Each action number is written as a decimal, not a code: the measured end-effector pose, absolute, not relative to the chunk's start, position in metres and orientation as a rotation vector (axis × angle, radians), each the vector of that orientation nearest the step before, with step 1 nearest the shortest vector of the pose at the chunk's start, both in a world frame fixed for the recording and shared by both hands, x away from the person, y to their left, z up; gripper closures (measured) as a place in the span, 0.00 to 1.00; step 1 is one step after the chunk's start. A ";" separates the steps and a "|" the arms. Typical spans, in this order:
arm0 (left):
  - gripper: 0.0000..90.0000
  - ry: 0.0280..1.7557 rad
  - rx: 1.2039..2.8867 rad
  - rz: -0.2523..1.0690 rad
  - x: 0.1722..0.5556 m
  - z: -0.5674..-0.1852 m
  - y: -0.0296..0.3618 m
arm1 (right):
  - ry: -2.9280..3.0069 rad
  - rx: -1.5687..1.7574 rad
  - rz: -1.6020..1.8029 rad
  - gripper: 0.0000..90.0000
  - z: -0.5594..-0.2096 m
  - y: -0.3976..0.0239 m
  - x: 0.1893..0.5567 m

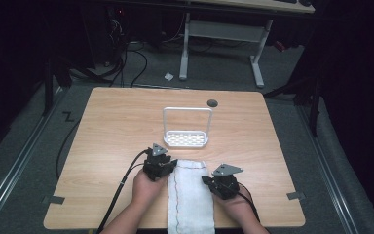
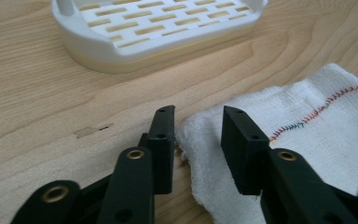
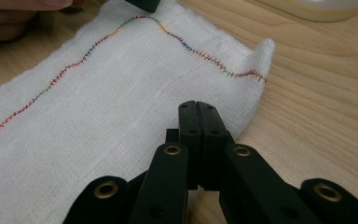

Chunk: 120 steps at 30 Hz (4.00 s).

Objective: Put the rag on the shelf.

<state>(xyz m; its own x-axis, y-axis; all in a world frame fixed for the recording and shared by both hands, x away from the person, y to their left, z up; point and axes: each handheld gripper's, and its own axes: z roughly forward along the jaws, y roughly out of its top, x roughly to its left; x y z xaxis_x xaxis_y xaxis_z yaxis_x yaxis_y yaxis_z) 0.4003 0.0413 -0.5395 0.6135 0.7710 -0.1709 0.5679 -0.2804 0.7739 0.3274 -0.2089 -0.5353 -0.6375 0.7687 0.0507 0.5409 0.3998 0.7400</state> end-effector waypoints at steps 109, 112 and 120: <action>0.94 0.746 1.465 0.776 0.380 -0.324 0.049 | 1.608 0.881 1.423 0.96 -0.325 -0.185 0.362; 0.94 0.738 1.458 0.793 0.388 -0.314 0.048 | 1.590 0.877 1.429 0.95 -0.316 -0.185 0.369; 0.94 0.736 1.459 0.806 0.420 -0.301 0.047 | 1.565 0.879 1.441 0.95 -0.299 -0.185 0.395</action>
